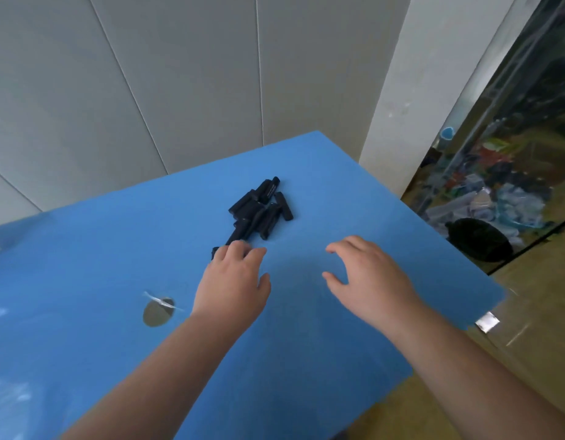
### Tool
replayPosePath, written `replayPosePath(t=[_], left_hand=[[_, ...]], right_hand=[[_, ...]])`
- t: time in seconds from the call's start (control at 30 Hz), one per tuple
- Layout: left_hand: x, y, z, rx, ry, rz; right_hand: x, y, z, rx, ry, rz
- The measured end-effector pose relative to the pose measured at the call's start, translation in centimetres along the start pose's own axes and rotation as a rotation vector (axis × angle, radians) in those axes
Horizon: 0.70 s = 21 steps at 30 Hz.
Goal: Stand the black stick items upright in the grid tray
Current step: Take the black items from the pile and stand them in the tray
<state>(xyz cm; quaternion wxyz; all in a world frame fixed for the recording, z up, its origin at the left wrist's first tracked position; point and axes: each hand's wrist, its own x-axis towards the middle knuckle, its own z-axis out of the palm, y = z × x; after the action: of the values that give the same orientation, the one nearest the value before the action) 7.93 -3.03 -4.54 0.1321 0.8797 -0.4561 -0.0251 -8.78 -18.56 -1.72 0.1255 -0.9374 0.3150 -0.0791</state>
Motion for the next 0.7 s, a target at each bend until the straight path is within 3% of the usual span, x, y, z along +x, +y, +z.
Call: replayPosePath(t=[0.23,0.37,0.7], left_hand=[[0.0,-1.0,-0.1,0.09,0.035,-0.246],[0.4,-1.1,-0.3,0.15,-0.069,-0.435],[1.5,-0.6,-0.8,0.045,-0.068,-0.606]], right_hand=[[4.3,-0.3,1.3,0.044,-0.095,-0.164],[5.9,-0.3,1.8,0.077,-0.122,-0.255],[7.3,0.7,2.6,0.115,-0.193,-0.36]])
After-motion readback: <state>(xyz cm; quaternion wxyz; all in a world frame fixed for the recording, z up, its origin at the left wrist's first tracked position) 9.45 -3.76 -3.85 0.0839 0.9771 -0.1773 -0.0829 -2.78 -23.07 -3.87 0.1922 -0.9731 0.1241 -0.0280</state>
